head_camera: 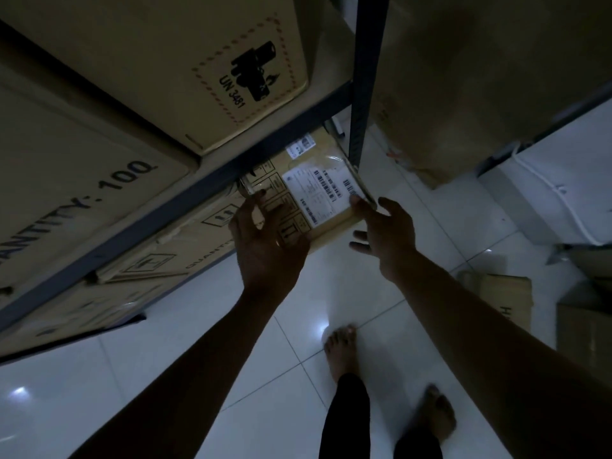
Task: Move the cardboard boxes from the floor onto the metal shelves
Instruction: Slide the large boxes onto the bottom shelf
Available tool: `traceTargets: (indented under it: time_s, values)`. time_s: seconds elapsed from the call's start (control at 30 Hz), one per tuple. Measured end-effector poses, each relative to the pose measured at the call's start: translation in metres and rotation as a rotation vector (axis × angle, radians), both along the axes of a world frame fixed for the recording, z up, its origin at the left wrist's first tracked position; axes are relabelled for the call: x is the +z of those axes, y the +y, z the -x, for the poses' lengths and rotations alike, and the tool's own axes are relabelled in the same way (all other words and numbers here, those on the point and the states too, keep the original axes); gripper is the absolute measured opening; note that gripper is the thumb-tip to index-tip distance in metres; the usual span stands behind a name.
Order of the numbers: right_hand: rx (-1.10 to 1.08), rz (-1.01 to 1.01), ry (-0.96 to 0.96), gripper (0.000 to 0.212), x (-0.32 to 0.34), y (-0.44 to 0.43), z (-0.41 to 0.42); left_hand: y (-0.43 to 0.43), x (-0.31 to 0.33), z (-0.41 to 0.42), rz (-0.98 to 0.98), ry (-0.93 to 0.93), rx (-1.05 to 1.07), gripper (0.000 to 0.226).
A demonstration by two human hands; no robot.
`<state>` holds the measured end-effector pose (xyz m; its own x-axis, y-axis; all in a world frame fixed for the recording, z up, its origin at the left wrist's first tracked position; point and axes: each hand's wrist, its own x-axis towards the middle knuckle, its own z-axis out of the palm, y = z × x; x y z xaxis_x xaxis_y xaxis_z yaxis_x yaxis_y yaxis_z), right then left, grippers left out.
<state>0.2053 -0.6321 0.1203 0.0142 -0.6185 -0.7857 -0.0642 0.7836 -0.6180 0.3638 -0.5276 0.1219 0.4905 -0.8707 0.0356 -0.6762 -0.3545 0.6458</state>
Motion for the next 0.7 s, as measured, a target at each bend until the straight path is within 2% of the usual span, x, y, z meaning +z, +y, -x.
traceTargets:
  time_s: [0.03,0.1,0.17,0.27,0.37,0.47,0.5,0.57,0.63,0.7]
  values:
    - [-0.018,-0.031,-0.070,0.072,0.002,0.000,-0.004,0.002,-0.002,-0.003,-0.039,0.000,0.075,0.072]
    - [-0.040,-0.017,-0.140,0.061,0.002,-0.001,-0.012,0.003,-0.004,-0.008,-0.014,0.213,0.215,0.080]
    - [-0.054,0.003,-0.154,0.057,0.003,-0.003,-0.020,-0.002,-0.002,-0.012,0.009,0.435,0.302,0.082]
    - [-0.111,0.019,-0.141,0.052,0.003,-0.010,-0.030,-0.013,0.003,-0.011,-0.031,0.596,0.417,0.078]
    - [-0.161,0.044,-0.169,0.044,0.005,-0.020,-0.040,-0.026,0.009,-0.016,0.080,0.873,0.675,0.047]
    - [-0.212,0.065,-0.202,0.034,0.004,-0.027,-0.054,-0.036,0.014,-0.020,-0.164,0.937,0.719,0.012]
    - [-0.231,0.067,-0.211,0.034,0.003,-0.030,-0.059,-0.038,0.015,-0.021,-0.240,0.998,0.716,0.014]
    - [-0.261,0.076,-0.232,0.035,0.000,-0.035,-0.069,-0.043,0.016,-0.024,-0.270,1.144,0.738,0.027]
    - [-0.284,0.087,-0.261,0.033,-0.002,-0.041,-0.079,-0.048,0.016,-0.031,-0.210,1.216,0.784,0.031]
    - [-0.293,0.094,-0.292,0.033,-0.002,-0.047,-0.088,-0.052,0.016,-0.036,-0.103,1.257,0.838,0.024]
